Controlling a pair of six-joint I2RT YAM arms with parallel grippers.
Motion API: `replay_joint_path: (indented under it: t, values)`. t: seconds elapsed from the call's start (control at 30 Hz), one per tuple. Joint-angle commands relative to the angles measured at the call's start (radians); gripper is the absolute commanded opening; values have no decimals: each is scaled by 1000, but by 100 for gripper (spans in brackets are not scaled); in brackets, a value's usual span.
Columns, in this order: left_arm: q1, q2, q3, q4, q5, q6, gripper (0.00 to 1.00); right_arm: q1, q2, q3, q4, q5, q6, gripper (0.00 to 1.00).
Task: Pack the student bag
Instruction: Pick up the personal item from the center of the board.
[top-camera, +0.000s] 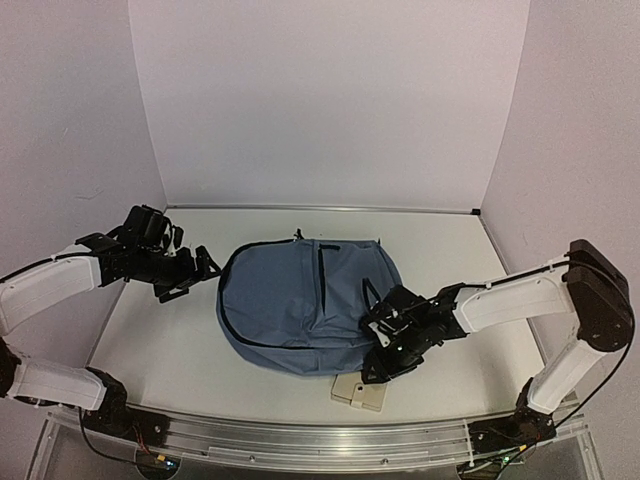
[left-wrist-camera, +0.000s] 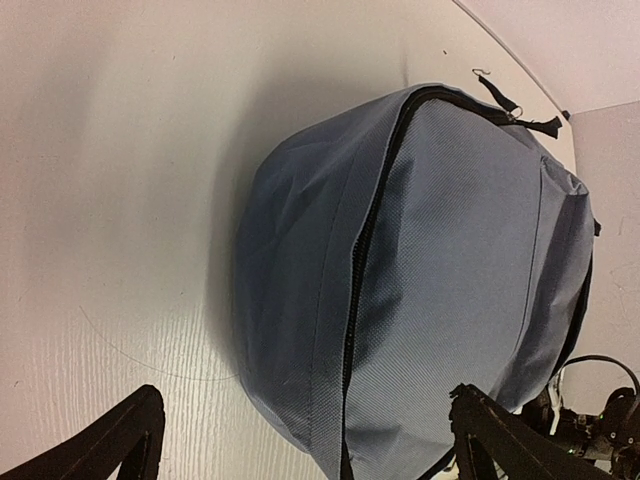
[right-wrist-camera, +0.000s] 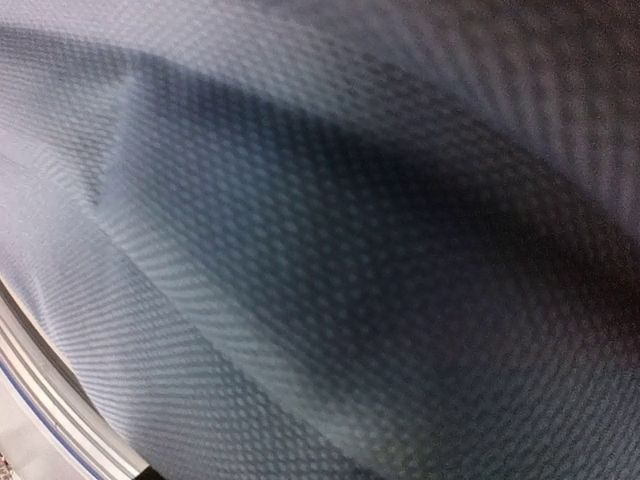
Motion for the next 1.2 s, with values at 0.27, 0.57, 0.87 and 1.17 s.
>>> replay_joint_path:
  t: [0.27,0.57,0.87,1.17]
  values:
    - [7,6,-12,30,16,12,100,34,-26,-73,48,-158,44,42]
    - [7,8,7,12,15,27,100,110,19,-74,92,-68,129,18]
    - [6,-40,4,54,66,61,100,111,-112,-59,84,-164,139,0]
    - [-28,-139,19,178,226,84,100,112,-473,66,-42,-219,84,0]
